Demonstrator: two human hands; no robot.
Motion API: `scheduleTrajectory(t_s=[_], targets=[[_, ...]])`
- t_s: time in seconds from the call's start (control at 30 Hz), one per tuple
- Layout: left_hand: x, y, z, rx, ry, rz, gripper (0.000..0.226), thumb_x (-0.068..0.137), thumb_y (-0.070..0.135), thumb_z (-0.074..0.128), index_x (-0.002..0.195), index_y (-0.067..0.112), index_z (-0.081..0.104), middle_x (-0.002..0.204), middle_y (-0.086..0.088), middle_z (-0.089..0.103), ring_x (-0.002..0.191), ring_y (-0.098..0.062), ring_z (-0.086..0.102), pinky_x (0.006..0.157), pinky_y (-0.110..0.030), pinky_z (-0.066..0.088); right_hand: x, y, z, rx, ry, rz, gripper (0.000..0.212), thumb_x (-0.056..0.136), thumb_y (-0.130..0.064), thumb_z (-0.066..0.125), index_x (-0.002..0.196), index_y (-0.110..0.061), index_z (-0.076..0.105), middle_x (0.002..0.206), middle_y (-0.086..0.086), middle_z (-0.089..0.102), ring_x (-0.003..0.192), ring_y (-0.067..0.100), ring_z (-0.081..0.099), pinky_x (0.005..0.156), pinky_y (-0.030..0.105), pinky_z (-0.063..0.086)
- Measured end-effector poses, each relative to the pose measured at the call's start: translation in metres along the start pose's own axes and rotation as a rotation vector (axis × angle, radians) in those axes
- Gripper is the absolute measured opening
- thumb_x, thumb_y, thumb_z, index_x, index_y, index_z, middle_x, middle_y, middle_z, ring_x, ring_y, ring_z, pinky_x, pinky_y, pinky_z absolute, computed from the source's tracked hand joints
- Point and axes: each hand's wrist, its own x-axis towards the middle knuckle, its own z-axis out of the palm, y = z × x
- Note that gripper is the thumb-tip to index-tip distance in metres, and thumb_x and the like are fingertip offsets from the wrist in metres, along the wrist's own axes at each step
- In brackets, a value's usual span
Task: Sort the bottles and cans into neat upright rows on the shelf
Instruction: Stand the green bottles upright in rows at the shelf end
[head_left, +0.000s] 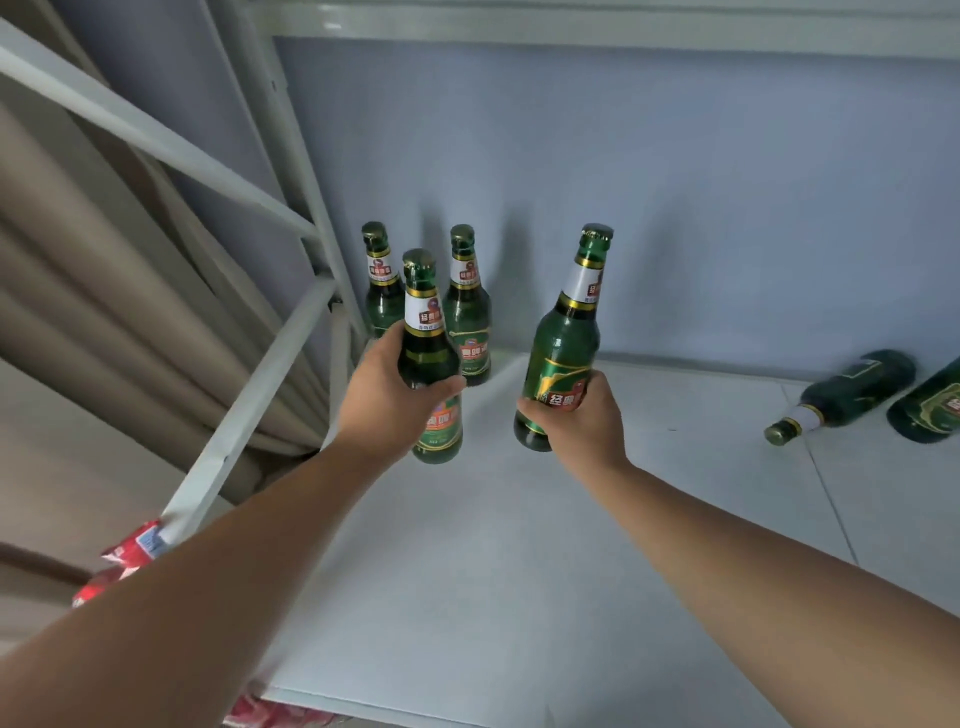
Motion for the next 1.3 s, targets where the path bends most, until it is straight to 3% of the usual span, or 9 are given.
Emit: scheduleTrajectory(t_s=[0.2, 0.37, 0.53, 0.6, 0.7, 0.87, 1.03, 1.17, 1.3], targets=[[0.019, -0.037, -0.012, -0.031, 0.081, -0.069, 0.055, 0.078, 0.031, 0.084, 0.127, 0.032, 0.059, 0.119, 0.008, 0.066, 0.108, -0.012, 0.064, 0.091, -0.035, 0.054, -0.006, -0.003, 0.049, -0.087, 0.001, -0.024, 0.065, 0.069, -0.036, 0.089, 0.117, -0.023, 0.048, 0.100, -0.011, 0.063, 0.086, 0.011, 0.064, 0.071, 0.029, 0.054], [0.034, -0.052, -0.018, -0.070, 0.090, -0.073, 0.058, 0.078, 0.030, 0.084, 0.130, 0.032, 0.059, 0.121, 0.008, 0.066, 0.110, -0.011, 0.064, 0.088, -0.031, 0.052, -0.008, 0.000, 0.076, -0.127, -0.014, -0.021, 0.063, 0.070, -0.030, 0.089, 0.113, -0.026, 0.043, 0.094, -0.015, 0.058, 0.078, 0.006, 0.059, 0.061, 0.016, 0.045], [0.046, -0.062, -0.025, -0.067, 0.043, -0.077, 0.060, 0.080, 0.024, 0.083, 0.134, 0.030, 0.057, 0.119, 0.015, 0.065, 0.101, 0.000, 0.059, 0.080, -0.017, 0.042, -0.004, 0.006, 0.098, -0.149, -0.018, 0.004, 0.064, 0.069, -0.030, 0.088, 0.115, -0.025, 0.044, 0.099, -0.011, 0.059, 0.086, 0.015, 0.061, 0.071, 0.028, 0.048], [0.050, -0.067, -0.025, -0.067, 0.026, -0.079, 0.063, 0.081, 0.022, 0.083, 0.137, 0.031, 0.055, 0.122, 0.014, 0.064, 0.105, -0.003, 0.057, 0.081, -0.017, 0.041, -0.001, 0.009, 0.105, -0.155, -0.025, 0.005, 0.065, 0.069, -0.030, 0.088, 0.116, -0.024, 0.044, 0.102, -0.010, 0.060, 0.088, 0.016, 0.061, 0.074, 0.030, 0.051], [0.054, -0.076, -0.023, -0.050, 0.005, -0.083, 0.066, 0.080, 0.023, 0.083, 0.139, 0.030, 0.053, 0.129, 0.010, 0.063, 0.111, -0.007, 0.056, 0.087, -0.023, 0.043, 0.002, 0.009, 0.113, -0.149, -0.032, -0.001, 0.066, 0.068, -0.030, 0.089, 0.114, -0.026, 0.043, 0.103, -0.011, 0.059, 0.087, 0.014, 0.060, 0.072, 0.027, 0.047], [0.059, -0.087, -0.022, -0.052, -0.034, -0.078, 0.069, 0.080, 0.023, 0.083, 0.141, 0.032, 0.051, 0.129, 0.013, 0.063, 0.113, -0.004, 0.057, 0.080, -0.009, 0.039, 0.007, 0.009, 0.124, -0.131, -0.004, 0.000, 0.067, 0.067, -0.027, 0.090, 0.113, -0.026, 0.042, 0.107, -0.010, 0.061, 0.089, 0.015, 0.062, 0.073, 0.027, 0.047], [0.064, -0.096, -0.026, -0.042, -0.081, -0.048, 0.075, 0.081, 0.021, 0.082, 0.145, 0.036, 0.046, 0.131, 0.017, 0.062, 0.121, -0.005, 0.056, 0.098, -0.024, 0.046, 0.009, 0.012, 0.131, -0.115, 0.023, 0.009, 0.072, 0.065, -0.032, 0.091, 0.114, -0.029, 0.039, 0.112, -0.008, 0.063, 0.092, 0.016, 0.063, 0.077, 0.031, 0.052], [0.066, -0.101, -0.027, -0.047, -0.088, -0.041, 0.079, 0.082, 0.019, 0.082, 0.148, 0.039, 0.043, 0.132, 0.019, 0.061, 0.123, -0.005, 0.056, 0.097, -0.021, 0.044, 0.008, 0.013, 0.135, -0.118, 0.035, 0.020, 0.075, 0.065, -0.034, 0.091, 0.120, -0.026, 0.040, 0.114, -0.008, 0.063, 0.093, 0.016, 0.063, 0.078, 0.032, 0.052], [0.071, -0.101, -0.028, -0.026, -0.120, -0.036, 0.080, 0.082, 0.020, 0.082, 0.148, 0.039, 0.041, 0.133, 0.018, 0.060, 0.123, -0.006, 0.055, 0.100, -0.026, 0.045, 0.007, 0.015, 0.134, -0.119, 0.010, 0.041, 0.072, 0.070, -0.028, 0.086, 0.124, -0.027, 0.039, 0.112, -0.011, 0.062, 0.093, 0.019, 0.065, 0.080, 0.035, 0.053]])
